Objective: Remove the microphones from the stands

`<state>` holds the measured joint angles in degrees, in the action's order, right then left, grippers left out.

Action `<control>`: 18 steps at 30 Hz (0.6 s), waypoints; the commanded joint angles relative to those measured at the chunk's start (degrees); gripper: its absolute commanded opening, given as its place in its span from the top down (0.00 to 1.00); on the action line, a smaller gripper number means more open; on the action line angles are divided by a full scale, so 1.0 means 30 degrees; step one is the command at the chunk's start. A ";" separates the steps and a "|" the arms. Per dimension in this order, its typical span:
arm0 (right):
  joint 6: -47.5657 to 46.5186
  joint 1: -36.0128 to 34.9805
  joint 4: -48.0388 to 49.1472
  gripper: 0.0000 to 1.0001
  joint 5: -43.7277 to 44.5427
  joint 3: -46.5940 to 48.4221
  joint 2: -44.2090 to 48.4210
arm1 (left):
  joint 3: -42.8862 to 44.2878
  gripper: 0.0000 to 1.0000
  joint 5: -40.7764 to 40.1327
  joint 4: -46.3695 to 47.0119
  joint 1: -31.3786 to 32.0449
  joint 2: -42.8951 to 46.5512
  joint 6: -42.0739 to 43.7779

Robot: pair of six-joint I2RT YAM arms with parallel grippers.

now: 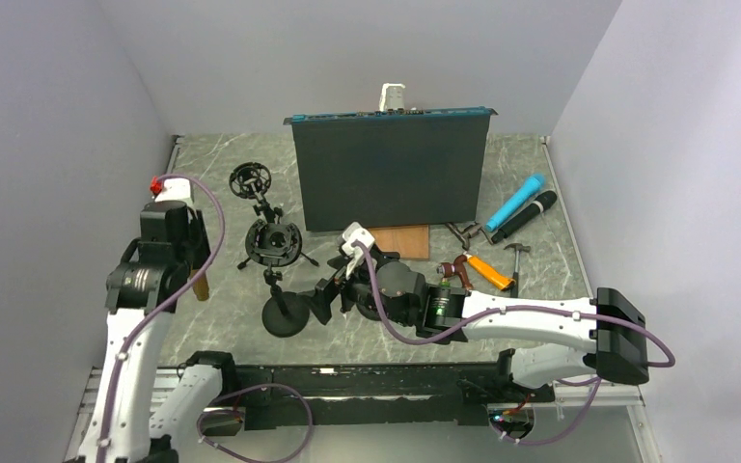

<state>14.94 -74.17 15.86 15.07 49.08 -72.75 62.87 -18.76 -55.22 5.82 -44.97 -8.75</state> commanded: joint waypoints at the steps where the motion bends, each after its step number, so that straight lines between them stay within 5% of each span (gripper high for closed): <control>1: 0.0534 0.0069 0.0245 0.00 -0.0338 0.0096 0.0906 | -0.0849 1.00 0.3491 0.1658 -0.2211 -0.1332 -0.1498; 7: 0.0507 0.0079 -0.0062 0.00 -0.0783 0.0271 0.0857 | -0.3090 1.00 0.6894 0.3030 -0.5176 -0.2614 -0.4046; 13: 0.0264 0.0077 -0.0311 0.00 -0.0950 0.0375 0.0802 | -0.3188 1.00 0.2325 0.0250 -0.5368 -0.5826 -0.8204; 18: 0.0315 0.0079 -0.0205 0.00 -0.0917 0.0426 0.0640 | -0.3935 1.00 0.2673 0.0244 -0.5421 -0.8701 -0.9374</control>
<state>15.66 -74.17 13.82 12.91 49.06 -71.55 52.21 -9.08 -53.74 -10.09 -67.94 -30.44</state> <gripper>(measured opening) 0.997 0.427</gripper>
